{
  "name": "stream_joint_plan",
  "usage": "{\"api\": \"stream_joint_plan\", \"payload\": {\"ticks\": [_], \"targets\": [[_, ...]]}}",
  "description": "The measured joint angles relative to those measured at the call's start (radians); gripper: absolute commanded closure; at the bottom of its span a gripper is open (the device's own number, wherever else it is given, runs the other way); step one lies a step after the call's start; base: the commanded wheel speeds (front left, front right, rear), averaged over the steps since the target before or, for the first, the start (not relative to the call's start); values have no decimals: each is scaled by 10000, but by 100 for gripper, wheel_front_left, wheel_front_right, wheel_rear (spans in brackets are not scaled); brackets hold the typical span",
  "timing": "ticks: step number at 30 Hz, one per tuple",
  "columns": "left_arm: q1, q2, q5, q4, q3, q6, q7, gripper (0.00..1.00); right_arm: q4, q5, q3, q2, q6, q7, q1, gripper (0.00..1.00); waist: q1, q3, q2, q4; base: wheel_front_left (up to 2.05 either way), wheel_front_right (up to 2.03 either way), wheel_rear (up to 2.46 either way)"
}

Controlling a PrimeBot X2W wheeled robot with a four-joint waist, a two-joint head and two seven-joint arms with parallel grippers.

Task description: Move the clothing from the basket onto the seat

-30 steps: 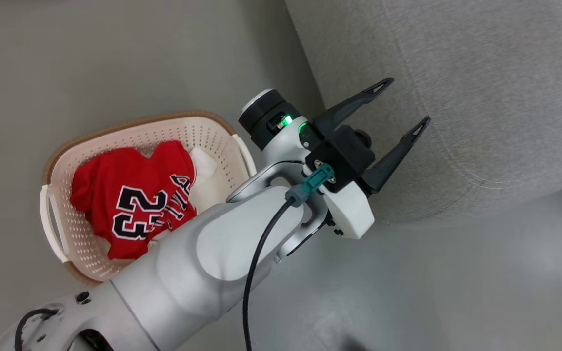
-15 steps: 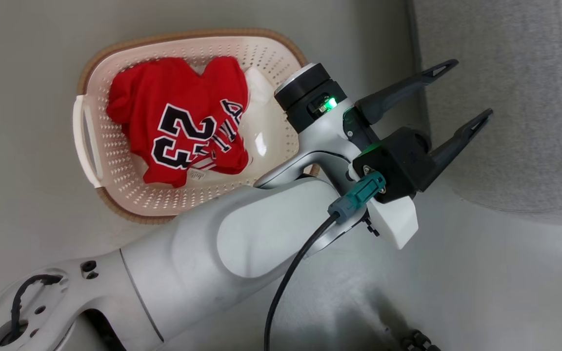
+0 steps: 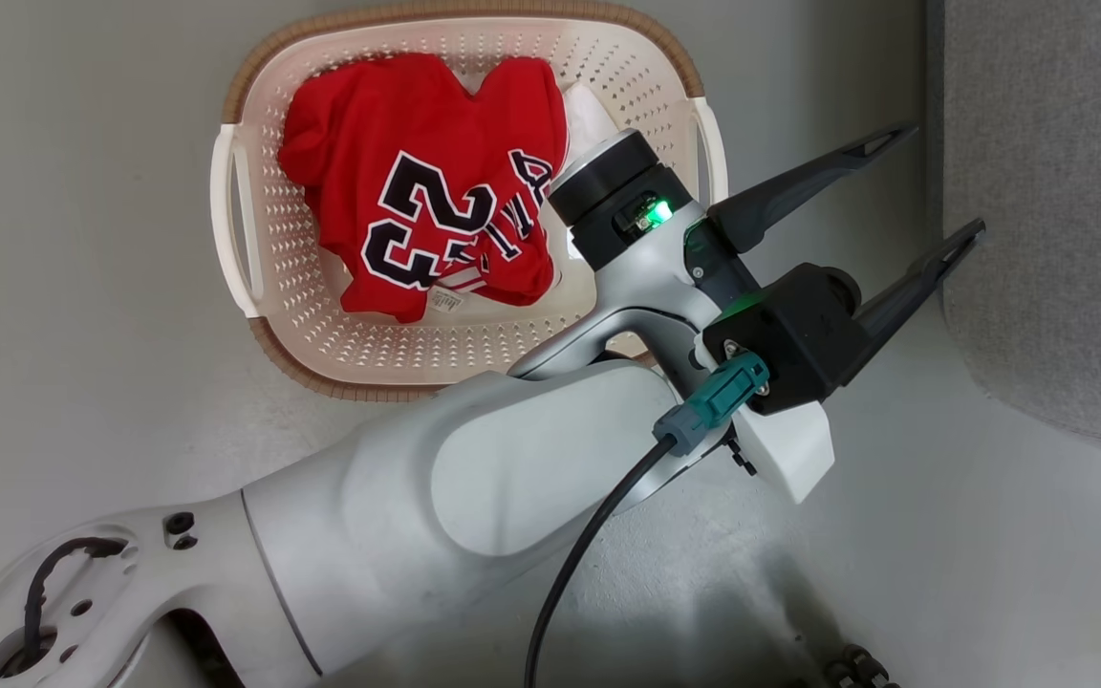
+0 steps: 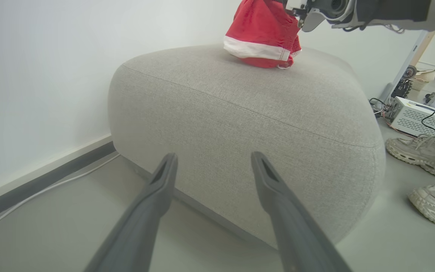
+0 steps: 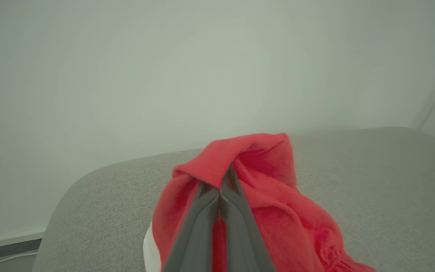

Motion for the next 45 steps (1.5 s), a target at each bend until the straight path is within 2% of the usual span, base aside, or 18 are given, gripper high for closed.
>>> {"api": "stream_joint_plan", "payload": {"ticks": [2, 3, 4, 5, 6, 17, 30, 45], "targets": [[1, -4, -2, -31, -2, 0, 0, 0, -130, 205, 180, 0, 0, 0, 267, 100, 0, -92, 0, 9, 0, 0, 0], [6, -6, -19, -52, -2, -2, 0, 0, -284, 278, 244, 13, 0, 0, 439, 90, 0, -145, 0, 10, 0, 0, 0], [15, -10, -61, -54, -4, -2, 0, 0, -408, 351, 337, 25, 0, 0, 609, 62, 0, -202, 0, 11, 0, 0, 0], [30, -8, -86, -54, 0, -2, 0, 0, -514, 451, 431, 52, 0, 0, 786, 15, 0, -266, 0, 10, 0, 0, 0], [52, -6, -86, -54, 4, -2, 0, 0, -587, 623, 464, 119, 0, 0, 960, 0, 0, -337, 0, 11, 0, 0, 0], [1065, -19, -86, 25, 591, -17, 0, 0, -1712, 1135, 740, 422, 2, 0, 3075, 0, 0, -1540, 0, 80, 0, 0, 0], [3211, -52, 63, 382, 1941, -73, 0, 0, -2982, 1149, 445, 1361, 0, 0, 5442, 0, 0, -3596, 0, 467, 0, 0, 0], [6001, -111, 1168, 949, 5141, -67, 4, 0, -3480, -31, 761, 2614, -2, 0, 7130, 0, 0, -6047, 1, 1266, 0, 0, 0]]}}
